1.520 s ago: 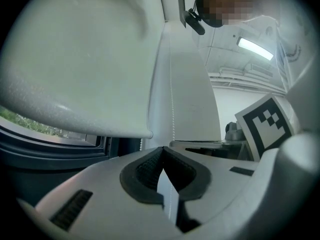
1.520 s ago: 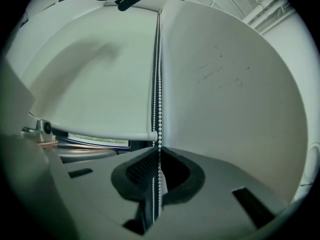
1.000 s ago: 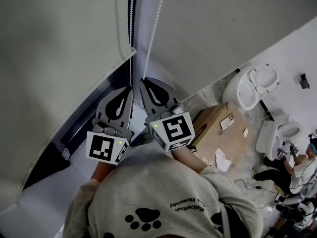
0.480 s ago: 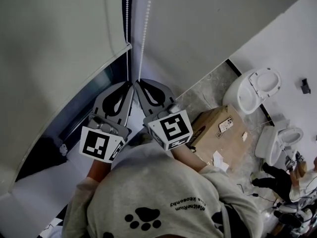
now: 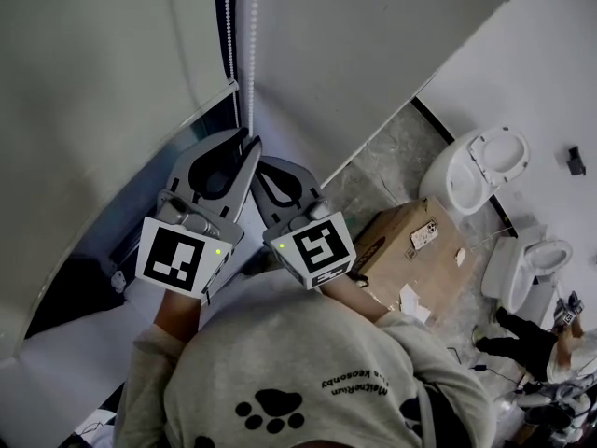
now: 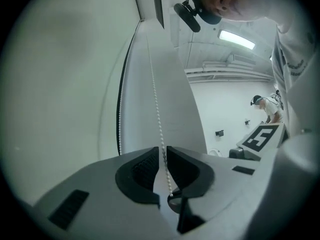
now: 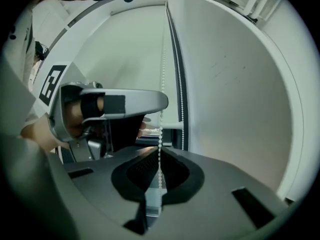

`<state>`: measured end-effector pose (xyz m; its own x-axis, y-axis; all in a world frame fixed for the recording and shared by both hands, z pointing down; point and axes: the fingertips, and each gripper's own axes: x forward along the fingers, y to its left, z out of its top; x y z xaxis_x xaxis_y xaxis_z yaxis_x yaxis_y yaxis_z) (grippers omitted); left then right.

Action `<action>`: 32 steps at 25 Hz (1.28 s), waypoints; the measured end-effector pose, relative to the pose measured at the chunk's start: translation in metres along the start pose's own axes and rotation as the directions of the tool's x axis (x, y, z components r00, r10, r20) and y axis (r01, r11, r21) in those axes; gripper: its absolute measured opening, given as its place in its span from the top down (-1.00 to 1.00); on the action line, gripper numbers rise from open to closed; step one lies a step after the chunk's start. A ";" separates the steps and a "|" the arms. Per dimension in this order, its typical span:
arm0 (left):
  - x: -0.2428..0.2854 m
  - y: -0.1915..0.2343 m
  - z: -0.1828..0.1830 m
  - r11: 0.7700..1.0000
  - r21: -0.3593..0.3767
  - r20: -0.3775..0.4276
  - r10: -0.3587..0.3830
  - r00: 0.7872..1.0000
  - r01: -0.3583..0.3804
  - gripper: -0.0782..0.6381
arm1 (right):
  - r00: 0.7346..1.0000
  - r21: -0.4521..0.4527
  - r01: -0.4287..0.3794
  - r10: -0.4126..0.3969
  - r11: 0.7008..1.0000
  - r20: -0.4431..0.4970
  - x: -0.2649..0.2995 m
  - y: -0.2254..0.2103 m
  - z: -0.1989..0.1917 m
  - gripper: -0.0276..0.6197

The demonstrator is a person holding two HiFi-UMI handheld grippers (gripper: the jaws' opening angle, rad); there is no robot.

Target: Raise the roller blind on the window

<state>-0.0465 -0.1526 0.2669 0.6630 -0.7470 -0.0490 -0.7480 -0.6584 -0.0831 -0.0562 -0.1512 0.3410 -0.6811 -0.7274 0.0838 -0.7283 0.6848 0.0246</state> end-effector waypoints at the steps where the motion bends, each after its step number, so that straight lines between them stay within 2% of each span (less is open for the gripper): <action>1: 0.001 0.000 0.003 1.000 0.003 0.002 -0.004 1.000 0.004 0.64 | 1.000 -0.002 -0.004 0.004 1.000 0.002 -0.001 0.001 0.000 0.86; 4: 0.002 -0.004 0.006 0.999 0.006 -0.001 -0.032 0.999 0.032 0.74 | 1.000 -0.008 -0.004 0.004 1.000 0.003 -0.004 0.002 -0.001 0.86; 7: 0.002 -0.006 0.008 0.999 0.010 0.012 -0.053 0.999 0.052 0.75 | 1.000 -0.016 0.004 -0.004 1.000 0.003 -0.006 0.000 0.000 0.86; 11: 0.003 -0.005 0.004 0.999 0.008 0.015 -0.048 0.999 0.048 0.76 | 1.000 -0.026 0.015 -0.015 1.000 0.001 -0.005 0.000 -0.002 0.86; 16: 0.000 -0.004 -0.004 0.999 -0.028 0.027 -0.043 0.999 0.044 0.76 | 1.000 -0.024 0.015 -0.015 1.000 -0.015 -0.004 0.001 -0.011 0.86; 23: 0.001 -0.008 -0.031 0.997 -0.061 -0.006 -0.045 0.999 0.045 0.76 | 0.998 -0.008 0.019 -0.020 1.000 -0.063 -0.003 0.000 -0.038 0.86; 28: 0.005 -0.006 -0.026 0.997 -0.063 -0.015 -0.043 0.999 0.042 0.76 | 0.997 -0.004 0.025 -0.025 1.000 -0.068 -0.001 -0.004 -0.034 0.86; 32: 0.004 -0.010 -0.046 0.997 -0.066 -0.038 -0.040 0.998 0.038 0.76 | 0.997 0.010 0.022 -0.021 1.000 -0.081 -0.003 -0.003 -0.053 0.86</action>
<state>-0.0376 -0.1529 0.3130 0.6908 -0.7230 -0.0080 -0.7230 -0.6906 -0.0192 -0.0477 -0.1484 0.3932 -0.6575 -0.7355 0.1635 -0.7436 0.6684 0.0163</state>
